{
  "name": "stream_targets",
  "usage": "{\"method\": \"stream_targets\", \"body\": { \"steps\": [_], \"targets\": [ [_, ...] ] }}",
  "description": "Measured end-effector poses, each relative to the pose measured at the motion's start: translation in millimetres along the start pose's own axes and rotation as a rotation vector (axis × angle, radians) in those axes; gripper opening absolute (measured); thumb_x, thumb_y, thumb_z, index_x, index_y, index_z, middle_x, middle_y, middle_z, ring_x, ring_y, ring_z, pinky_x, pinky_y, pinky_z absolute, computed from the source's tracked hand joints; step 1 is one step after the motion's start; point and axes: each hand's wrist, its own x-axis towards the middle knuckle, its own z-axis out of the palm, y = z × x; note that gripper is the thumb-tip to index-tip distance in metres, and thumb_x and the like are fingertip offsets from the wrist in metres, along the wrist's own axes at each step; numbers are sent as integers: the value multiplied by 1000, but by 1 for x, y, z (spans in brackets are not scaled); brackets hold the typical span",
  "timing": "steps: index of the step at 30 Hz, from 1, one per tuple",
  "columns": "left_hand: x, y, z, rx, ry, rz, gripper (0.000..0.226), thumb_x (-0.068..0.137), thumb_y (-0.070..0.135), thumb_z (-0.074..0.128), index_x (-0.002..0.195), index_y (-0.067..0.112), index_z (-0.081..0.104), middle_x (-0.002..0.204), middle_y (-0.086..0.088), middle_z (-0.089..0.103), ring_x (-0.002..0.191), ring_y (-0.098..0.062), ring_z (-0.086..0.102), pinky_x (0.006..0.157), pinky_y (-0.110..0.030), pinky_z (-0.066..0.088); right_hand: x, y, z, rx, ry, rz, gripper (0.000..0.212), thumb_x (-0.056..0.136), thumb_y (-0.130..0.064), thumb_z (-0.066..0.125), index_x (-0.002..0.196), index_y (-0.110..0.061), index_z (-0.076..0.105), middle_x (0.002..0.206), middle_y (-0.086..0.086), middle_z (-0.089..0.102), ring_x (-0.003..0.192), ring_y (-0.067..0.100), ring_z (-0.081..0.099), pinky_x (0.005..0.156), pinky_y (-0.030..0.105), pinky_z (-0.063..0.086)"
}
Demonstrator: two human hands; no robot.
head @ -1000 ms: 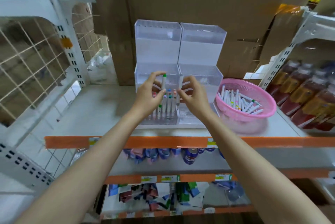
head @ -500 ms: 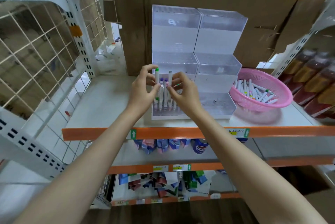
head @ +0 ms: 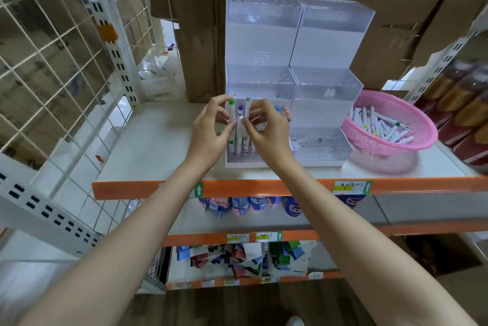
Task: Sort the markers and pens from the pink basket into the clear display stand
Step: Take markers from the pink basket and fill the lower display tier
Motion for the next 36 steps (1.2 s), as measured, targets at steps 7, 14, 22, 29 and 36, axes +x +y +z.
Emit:
{"method": "stream_targets", "body": {
  "steps": [7,14,22,29,36],
  "targets": [
    [-3,-4,1,36,-29,20,49,82,3,70,125,13,48,82,-3,57,77,-12,58,74,-7,43,-1,0,3,0,0,0,17,84,-6,69,95,-6,56,83,2,62,72,11,61,65,26,54],
    [-6,-6,2,83,-104,56,57,82,3,69,124,27,40,86,2,54,78,-8,55,72,-6,42,-3,-1,1,11,-21,-27,15,84,-6,67,95,-3,58,82,4,65,73,8,61,66,31,54],
    [-14,-14,4,138,-168,50,50,81,0,68,123,17,46,85,0,53,79,-15,57,72,-11,42,-3,-1,-1,30,-33,-19,14,83,-4,67,92,-3,57,81,4,64,73,7,61,67,31,54],
    [-17,-15,4,163,-178,28,51,82,1,68,117,24,40,85,-1,54,77,-13,57,69,-21,46,-4,0,2,23,-48,-26,13,83,-4,67,91,-2,58,80,5,66,70,9,62,65,37,54],
    [-20,-18,4,213,-243,26,39,83,1,67,114,7,45,89,-8,58,77,-22,60,67,-40,54,-5,1,4,3,-84,-30,15,82,-3,68,92,-2,57,78,7,65,69,11,61,64,35,54]
  ]
}}
